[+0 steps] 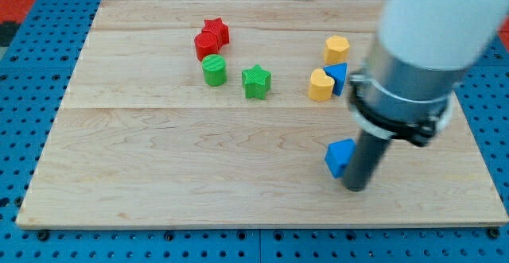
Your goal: Drag the blue cube to the right side of the green star
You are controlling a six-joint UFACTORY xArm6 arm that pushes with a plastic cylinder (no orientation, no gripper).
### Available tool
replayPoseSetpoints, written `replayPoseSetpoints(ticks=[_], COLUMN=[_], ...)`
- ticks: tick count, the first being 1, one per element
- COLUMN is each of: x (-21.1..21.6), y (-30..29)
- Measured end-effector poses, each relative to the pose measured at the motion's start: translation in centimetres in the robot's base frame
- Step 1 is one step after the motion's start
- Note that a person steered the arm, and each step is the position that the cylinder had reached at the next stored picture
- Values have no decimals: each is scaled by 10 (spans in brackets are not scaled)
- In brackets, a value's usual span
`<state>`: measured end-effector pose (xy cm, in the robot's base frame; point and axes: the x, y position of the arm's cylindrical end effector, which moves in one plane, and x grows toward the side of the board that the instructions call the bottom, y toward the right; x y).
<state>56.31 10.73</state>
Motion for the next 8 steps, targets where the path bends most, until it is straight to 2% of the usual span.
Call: replayPoseSetpoints(ticks=[1,2,3,5,6,7,8], x=[-34,-38,-18,-105,-40,-29,-57], y=[-19,-24,9,7,45,28,-12])
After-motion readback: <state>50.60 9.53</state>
